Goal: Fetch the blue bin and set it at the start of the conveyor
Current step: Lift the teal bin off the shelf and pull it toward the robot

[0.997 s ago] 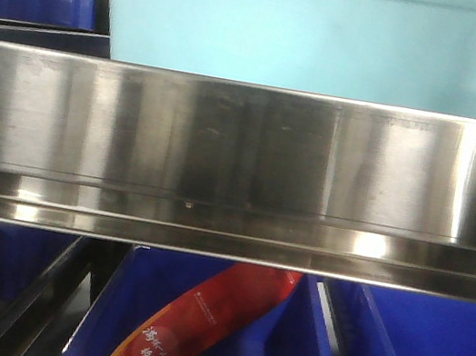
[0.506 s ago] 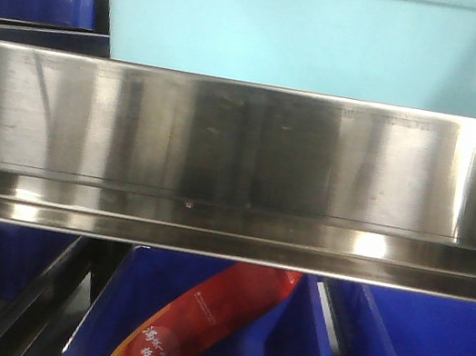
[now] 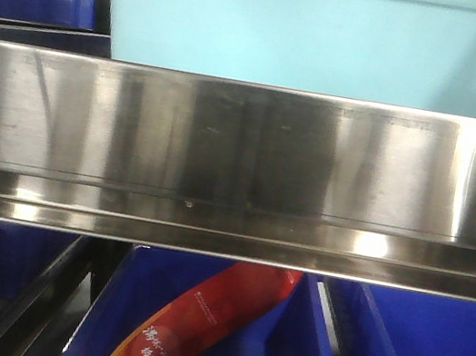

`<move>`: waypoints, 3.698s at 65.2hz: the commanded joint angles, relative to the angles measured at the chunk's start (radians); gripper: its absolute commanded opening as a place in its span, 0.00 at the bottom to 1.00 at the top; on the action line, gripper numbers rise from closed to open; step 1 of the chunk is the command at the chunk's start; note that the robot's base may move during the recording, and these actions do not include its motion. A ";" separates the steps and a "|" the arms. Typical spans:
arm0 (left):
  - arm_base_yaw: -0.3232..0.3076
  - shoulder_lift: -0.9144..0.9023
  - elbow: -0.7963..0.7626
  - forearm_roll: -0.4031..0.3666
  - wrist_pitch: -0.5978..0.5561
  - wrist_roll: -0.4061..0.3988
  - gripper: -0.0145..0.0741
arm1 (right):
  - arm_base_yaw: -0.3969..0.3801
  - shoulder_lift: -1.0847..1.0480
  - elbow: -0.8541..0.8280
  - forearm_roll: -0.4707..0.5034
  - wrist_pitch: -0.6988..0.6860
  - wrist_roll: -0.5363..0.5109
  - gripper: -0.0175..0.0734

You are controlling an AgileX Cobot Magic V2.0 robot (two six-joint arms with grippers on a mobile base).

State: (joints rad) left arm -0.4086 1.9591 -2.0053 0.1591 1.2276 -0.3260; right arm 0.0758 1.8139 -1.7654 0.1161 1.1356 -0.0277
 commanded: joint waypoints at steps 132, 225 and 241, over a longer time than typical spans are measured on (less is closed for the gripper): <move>0.007 -0.605 0.380 0.007 -0.007 0.033 0.04 | 0.118 -0.519 0.191 0.003 0.022 -0.007 0.02; 0.007 -0.605 0.380 0.009 -0.643 0.033 0.04 | 0.118 -0.519 0.191 0.003 -0.398 -0.007 0.02; 0.007 -0.605 0.380 0.009 -0.643 0.033 0.04 | 0.118 -0.519 0.191 0.003 -0.464 -0.007 0.02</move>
State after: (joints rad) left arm -0.3997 1.3626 -1.6183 0.1926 0.6535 -0.2947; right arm 0.1933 1.3102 -1.5721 0.1089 0.7560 -0.0067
